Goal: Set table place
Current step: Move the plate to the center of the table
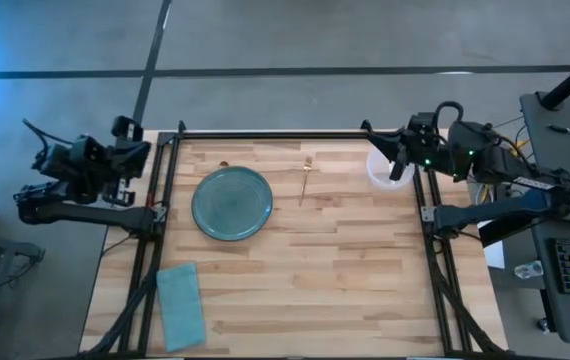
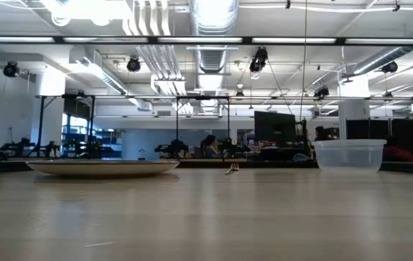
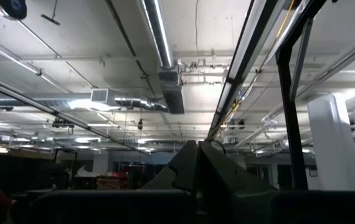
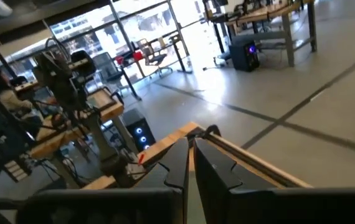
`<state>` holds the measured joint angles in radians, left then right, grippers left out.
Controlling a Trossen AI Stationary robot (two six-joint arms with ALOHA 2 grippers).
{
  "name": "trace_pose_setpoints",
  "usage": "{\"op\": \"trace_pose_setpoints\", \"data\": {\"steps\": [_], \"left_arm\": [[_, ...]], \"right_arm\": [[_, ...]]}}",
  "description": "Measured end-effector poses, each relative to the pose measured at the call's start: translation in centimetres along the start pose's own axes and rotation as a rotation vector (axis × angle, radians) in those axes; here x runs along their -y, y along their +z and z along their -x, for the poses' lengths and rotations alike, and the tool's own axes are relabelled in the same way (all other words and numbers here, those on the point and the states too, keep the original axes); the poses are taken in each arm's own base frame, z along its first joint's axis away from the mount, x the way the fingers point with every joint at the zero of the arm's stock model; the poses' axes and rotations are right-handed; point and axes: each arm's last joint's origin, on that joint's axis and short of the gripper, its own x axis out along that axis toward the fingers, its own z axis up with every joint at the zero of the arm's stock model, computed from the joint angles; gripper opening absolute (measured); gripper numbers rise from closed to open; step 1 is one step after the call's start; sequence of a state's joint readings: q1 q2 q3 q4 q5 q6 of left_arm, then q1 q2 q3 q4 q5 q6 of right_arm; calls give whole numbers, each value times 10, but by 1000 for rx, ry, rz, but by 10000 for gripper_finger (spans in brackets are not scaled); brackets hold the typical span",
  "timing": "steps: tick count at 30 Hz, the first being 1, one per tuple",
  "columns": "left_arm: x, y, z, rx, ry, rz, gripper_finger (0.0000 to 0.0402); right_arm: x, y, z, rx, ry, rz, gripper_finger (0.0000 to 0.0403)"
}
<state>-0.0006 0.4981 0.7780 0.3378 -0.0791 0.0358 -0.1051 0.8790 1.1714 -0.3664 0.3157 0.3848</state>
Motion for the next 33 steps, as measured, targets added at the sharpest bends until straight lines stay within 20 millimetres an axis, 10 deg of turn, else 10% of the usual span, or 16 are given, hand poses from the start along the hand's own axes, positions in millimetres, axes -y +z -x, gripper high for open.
{"op": "trace_pose_setpoints", "data": {"steps": [19,33], "left_arm": [[-5,-35,-27,-147,297,-29,0],[0,-99,-37,-546,307,243,0]], "right_arm": [[-8,17,-1,39,28,-151,18],[-5,0,-15,-112,-58,-138,18]]}}
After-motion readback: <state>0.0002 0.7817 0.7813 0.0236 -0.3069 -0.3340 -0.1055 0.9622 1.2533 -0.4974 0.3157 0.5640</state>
